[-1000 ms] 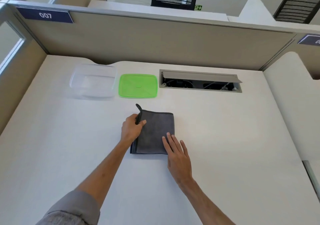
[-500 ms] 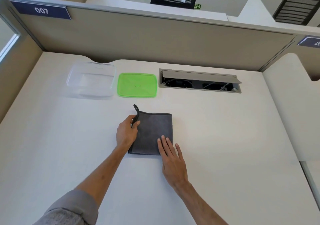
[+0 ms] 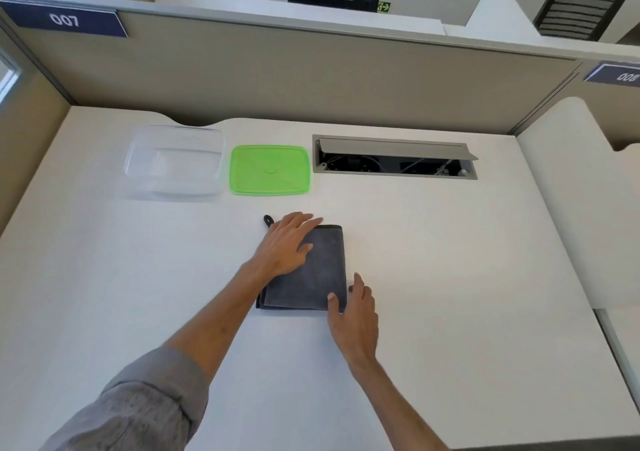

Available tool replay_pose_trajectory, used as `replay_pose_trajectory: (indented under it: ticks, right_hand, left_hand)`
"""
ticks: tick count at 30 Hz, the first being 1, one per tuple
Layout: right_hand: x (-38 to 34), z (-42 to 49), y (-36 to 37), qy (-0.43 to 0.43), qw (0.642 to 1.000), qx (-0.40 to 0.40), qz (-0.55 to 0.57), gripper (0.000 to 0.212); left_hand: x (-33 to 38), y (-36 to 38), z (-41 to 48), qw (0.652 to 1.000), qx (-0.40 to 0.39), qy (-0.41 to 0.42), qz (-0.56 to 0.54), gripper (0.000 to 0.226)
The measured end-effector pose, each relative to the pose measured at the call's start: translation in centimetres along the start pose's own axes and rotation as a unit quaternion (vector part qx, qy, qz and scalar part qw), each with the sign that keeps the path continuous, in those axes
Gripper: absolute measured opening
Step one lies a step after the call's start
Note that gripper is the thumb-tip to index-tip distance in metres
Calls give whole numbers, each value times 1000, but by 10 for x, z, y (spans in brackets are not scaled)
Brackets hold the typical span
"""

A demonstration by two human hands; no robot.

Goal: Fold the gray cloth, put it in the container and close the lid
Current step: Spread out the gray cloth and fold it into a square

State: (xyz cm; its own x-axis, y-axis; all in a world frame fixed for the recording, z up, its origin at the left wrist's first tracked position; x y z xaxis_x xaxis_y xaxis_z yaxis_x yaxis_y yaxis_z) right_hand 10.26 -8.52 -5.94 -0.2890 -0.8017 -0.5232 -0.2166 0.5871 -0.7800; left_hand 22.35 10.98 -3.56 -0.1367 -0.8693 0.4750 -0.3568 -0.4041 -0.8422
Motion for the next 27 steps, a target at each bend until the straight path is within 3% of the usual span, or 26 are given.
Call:
replay_pose_trajectory:
  ticks: [4, 7, 10, 13, 17, 21, 24, 27]
  right_hand:
    - [-1, 12, -1, 92, 994, -32, 51, 67]
    - [4, 16, 8, 152, 977, -77, 132, 57]
    - [6, 21, 12, 163, 957, -103, 216, 29]
    - [2, 23, 10, 142, 943, -125, 272, 24]
    - [-1, 25, -4, 143, 906, -127, 377, 22]
    - [8, 35, -16, 205, 849, -90, 478, 24]
    - [10, 47, -15, 206, 829, -110, 508, 31]
    - [5, 57, -11, 165, 855, -145, 469, 28]
  left_hand:
    - [10, 13, 17, 995, -101, 13, 17, 76]
    - [10, 13, 24, 994, -101, 4, 39, 81]
    - [8, 13, 25, 993, -114, -14, 35, 85]
    - [1, 10, 23, 993, -105, -46, 15, 71]
    - [-20, 6, 15, 988, -62, -107, -88, 39]
    - [-39, 9, -5, 957, -29, -163, -240, 19]
    - [-47, 12, -26, 931, -14, -207, -300, 28]
    - [-55, 13, -47, 910, 6, -234, -342, 40]
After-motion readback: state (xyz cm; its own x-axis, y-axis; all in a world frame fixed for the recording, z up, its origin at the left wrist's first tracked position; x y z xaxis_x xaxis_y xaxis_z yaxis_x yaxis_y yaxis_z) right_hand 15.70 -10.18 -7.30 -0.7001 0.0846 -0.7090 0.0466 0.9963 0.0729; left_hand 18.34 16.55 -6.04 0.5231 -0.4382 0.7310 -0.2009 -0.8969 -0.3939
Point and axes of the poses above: each hand's wrist, its own z-axis towards the middle knuckle, its own y-axis out of the palm, x = y × z, the point moved 7 cm from there along z, towards the middle knuckle, and after that the axes turned 4 degrees about -x, right-handed, at the moved point
